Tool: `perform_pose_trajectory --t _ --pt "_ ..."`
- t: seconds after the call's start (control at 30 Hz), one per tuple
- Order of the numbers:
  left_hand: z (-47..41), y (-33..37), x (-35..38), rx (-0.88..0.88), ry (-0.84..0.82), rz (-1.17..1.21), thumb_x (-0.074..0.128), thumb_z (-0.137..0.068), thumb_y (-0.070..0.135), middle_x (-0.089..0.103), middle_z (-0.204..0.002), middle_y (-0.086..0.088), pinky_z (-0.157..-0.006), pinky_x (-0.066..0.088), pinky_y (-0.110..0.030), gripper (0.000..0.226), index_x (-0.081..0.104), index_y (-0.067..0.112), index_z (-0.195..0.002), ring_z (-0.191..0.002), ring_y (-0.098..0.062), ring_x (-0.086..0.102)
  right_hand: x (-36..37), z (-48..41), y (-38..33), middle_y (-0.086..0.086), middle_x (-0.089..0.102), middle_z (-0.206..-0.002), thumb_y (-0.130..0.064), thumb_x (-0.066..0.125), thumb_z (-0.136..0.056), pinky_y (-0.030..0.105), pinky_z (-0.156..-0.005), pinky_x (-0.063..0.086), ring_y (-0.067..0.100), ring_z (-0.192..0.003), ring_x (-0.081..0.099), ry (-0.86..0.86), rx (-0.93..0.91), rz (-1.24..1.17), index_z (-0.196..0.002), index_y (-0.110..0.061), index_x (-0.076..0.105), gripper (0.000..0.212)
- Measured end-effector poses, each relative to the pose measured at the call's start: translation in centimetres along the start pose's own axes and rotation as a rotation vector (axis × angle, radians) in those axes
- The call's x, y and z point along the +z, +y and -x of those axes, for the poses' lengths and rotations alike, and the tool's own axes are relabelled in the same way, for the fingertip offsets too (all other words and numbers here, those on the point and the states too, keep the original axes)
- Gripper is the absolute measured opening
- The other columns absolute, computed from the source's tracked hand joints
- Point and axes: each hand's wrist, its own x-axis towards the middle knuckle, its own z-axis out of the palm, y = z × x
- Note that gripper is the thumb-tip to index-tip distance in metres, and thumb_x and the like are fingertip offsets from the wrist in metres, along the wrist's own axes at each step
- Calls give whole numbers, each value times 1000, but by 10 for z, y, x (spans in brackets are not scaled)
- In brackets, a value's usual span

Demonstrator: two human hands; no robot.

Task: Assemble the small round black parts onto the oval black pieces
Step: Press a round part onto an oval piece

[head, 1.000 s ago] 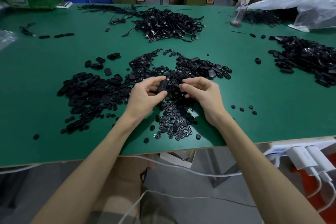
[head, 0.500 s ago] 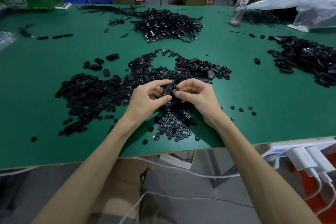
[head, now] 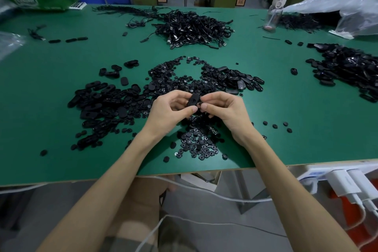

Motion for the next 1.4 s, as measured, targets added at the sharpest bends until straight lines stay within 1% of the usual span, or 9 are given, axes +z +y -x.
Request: perform_pose_trajectory --t 0.23,0.3,0.47,0.63,0.83,0.9,1.03,1.27,1.4 --pt "-1 -3 0 22 -1 -39 83 -86 13 76 -94 5 -80 54 -19 29 75 20 -113 -85 -9 70 0 1 -1 7 78 -87 -6 79 -87 24 -69 55 15 -81 70 39 -37 22 -100 -5 76 13" --pt "-2 -3 0 32 -4 -42 83 -86 11 76 -93 7 -80 53 -17 29 76 22 -112 -84 -7 70 0 1 -2 6 77 -85 -6 80 -87 25 -69 55 15 -80 69 55 -40 25 -99 -5 77 12" --pt "-3 -6 1 36 3 -66 82 -87 10 77 -96 2 -84 57 -26 28 77 17 -113 -88 -17 72 3 2 -1 6 77 -82 -7 81 -86 25 -67 55 15 -75 70 78 -65 73 -97 -9 76 11" --pt "-3 -5 2 30 7 -61 83 -85 11 79 -95 2 -84 58 -26 28 79 17 -113 -87 -17 73 6 1 -1 -2 76 -80 -6 81 -86 20 -69 52 9 -74 69 82 -115 150 -92 -14 76 11" --pt "0 -2 3 19 8 -15 89 -79 17 80 -89 3 -81 61 -27 30 80 21 -108 -81 -13 76 9 2 -1 1 74 -84 -8 79 -88 28 -71 52 10 -74 63 46 -121 254 -92 -14 75 8" --pt "0 -2 3 3 -13 1 89 -78 17 80 -89 0 -82 62 -32 32 80 17 -109 -80 -16 76 10 2 -2 4 74 -85 -10 79 -89 31 -70 52 12 -74 60 48 -124 263 -92 -14 75 6" --pt "1 1 5 14 -22 -89 90 -77 23 79 -91 0 -85 61 -37 35 80 15 -110 -83 -15 75 8 2 -1 8 74 -85 -11 79 -89 38 -72 53 16 -75 62 66 -121 254 -93 -14 76 5" --pt "2 4 5 31 -12 -71 87 -82 17 79 -96 2 -85 61 -31 33 78 16 -113 -86 -11 76 8 2 0 -2 74 -83 -9 77 -90 30 -71 52 12 -74 62 50 -121 268 -92 -16 75 8" --pt "3 4 5 21 -43 -19 85 -82 9 80 -92 -6 -80 61 -29 32 78 7 -113 -79 -20 77 8 3 -2 -7 73 -80 -7 78 -88 28 -70 51 9 -72 61 44 -125 282 -90 -18 75 11"
